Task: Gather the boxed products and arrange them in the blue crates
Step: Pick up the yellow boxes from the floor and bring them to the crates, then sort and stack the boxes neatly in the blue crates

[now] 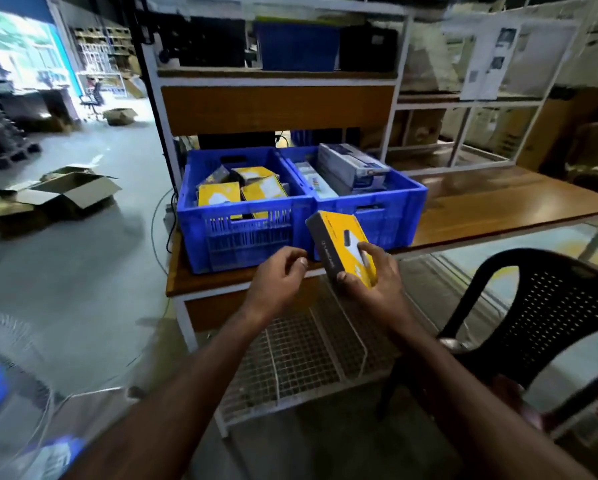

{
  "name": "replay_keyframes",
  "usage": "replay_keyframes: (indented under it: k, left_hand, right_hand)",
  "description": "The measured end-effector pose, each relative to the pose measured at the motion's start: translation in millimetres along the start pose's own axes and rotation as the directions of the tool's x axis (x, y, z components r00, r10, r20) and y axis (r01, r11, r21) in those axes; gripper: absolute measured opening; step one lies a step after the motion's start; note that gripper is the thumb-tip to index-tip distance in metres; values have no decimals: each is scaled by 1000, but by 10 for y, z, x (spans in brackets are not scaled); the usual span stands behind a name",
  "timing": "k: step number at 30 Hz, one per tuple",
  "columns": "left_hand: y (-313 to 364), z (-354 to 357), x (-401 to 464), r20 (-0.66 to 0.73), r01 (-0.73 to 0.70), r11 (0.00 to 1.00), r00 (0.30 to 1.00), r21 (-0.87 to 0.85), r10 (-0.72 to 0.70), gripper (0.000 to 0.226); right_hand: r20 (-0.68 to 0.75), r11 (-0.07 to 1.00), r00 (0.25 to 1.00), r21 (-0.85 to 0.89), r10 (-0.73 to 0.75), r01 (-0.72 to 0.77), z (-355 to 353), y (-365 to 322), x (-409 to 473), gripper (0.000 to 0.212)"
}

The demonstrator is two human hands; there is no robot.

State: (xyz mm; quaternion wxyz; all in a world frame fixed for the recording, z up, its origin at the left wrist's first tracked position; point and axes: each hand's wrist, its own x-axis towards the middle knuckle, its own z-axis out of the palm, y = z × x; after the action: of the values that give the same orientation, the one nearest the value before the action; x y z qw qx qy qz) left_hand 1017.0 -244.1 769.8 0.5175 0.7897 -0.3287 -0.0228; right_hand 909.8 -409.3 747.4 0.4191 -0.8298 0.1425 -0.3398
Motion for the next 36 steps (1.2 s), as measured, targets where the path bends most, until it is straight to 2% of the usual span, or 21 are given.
replay_keyframes:
  k: [5,9,11,14,20,23,27,30,36]
  left_hand:
    - [-249,48,922,-229,-27,997,973,73,43,16]
    - [-278,42,1745,-249,-2,984,967,179,47,17]
    - [-285,-40,2118,-308,25,976,950,218,44,18]
    - [-459,-209,2497,-409,106,971,913,216,-8,19]
    - [-1053,-508,2931,-497,288,933,855,217,-148,19]
    - [-1236,-642,3217,-479,341,916,853,211,-207,20]
    - [-1351,-811,3529,-459,352,913,859,209,-226,26]
    - [-1422,-900,3687,-456,373,898,857,233,-238,33]
    - [-1589,-878,3720,-437,319,901,883,293,-171,33]
  right_hand:
    - [51,991,991,68,-122,118,258,372,871,81]
    - [78,973,971,52,-228,224,500,519,1736,76]
    - [108,962,956,44,-273,269,652,528,2194,76]
    - [170,959,945,-2,-281,285,930,515,2764,78]
    - [283,961,942,-150,-182,231,1659,372,3415,84]
    - [309,929,942,-294,-130,224,2019,301,3633,86]
    - [215,900,974,-407,-71,155,2410,217,3885,75]
    - [154,922,987,-373,-47,102,2612,184,4015,74]
    - [133,924,981,-339,-138,176,2675,382,4029,62]
